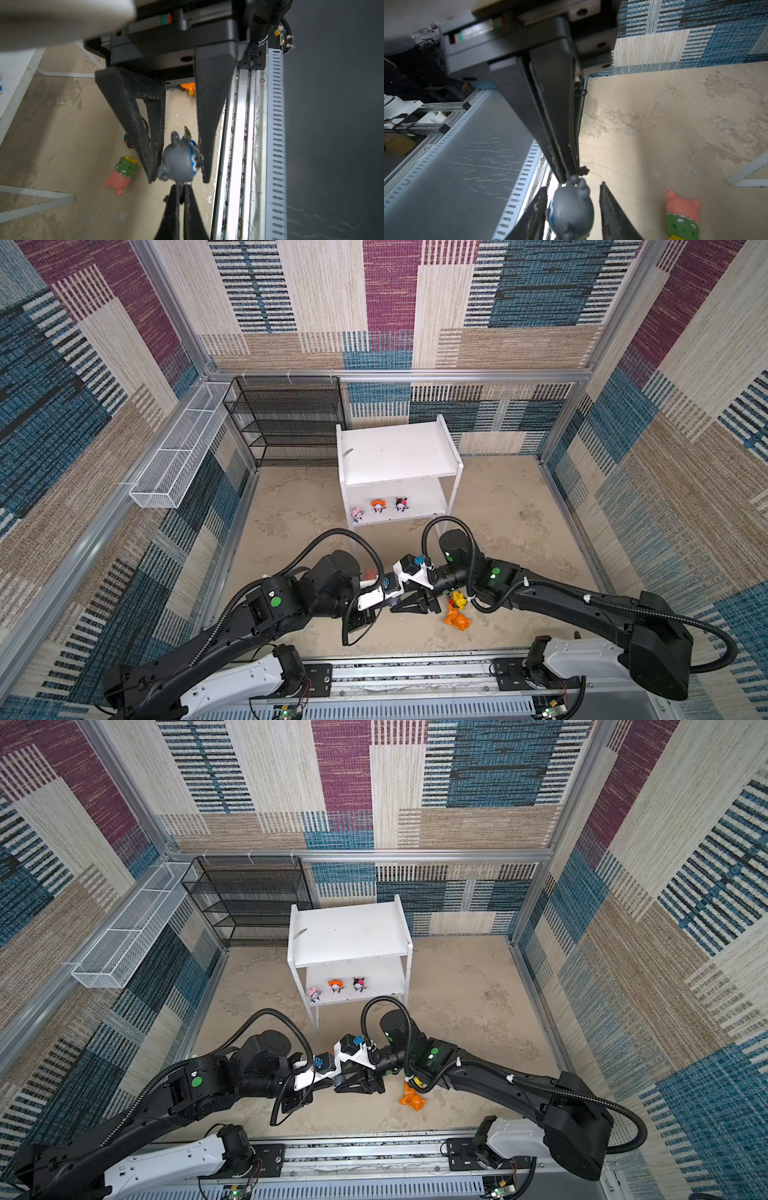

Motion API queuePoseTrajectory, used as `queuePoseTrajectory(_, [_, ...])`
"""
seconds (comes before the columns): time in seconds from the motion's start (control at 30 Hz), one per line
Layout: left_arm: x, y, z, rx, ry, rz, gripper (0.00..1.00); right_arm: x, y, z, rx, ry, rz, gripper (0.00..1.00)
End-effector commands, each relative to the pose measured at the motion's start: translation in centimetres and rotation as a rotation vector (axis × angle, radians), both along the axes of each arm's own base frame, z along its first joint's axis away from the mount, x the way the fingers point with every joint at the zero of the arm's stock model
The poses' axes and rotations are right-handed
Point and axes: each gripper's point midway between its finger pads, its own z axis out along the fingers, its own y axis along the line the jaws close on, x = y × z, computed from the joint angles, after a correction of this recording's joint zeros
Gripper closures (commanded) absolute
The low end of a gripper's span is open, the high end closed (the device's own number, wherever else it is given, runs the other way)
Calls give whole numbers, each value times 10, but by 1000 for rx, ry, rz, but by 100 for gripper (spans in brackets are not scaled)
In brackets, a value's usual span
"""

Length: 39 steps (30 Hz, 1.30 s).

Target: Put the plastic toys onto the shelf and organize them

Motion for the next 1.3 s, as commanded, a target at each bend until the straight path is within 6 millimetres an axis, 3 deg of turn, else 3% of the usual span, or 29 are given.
queuePoseTrajectory(0.0, [-1, -4, 4, -24, -12, -27, 100, 0, 0, 2, -3, -21, 7, 59])
queuePoseTrajectory(0.47, [6, -3, 7, -31, -34, 9, 99, 13, 1, 0, -4, -57, -65, 76])
queuePoseTrajectory(0.53, [12, -1, 10, -34, -55, 49, 64, 18, 0, -1, -2, -65, -96, 76])
queuePoseTrajectory(0.67, [21, 9, 20, -55, -99, 124, 6, 44, -6, -2, 8, -90, -226, 78])
queuePoseTrajectory(0.7, [21, 12, 23, -64, -103, 139, 1, 54, -10, 0, 14, -96, -273, 78])
queuePoseTrajectory(0.97, [16, 27, 34, -152, -130, 187, 1, 132, -49, 16, 56, -162, -606, 78])
queuePoseTrajectory(1.27, [14, 28, 37, -182, -155, 172, 1, 188, -74, 25, 96, -253, -752, 78])
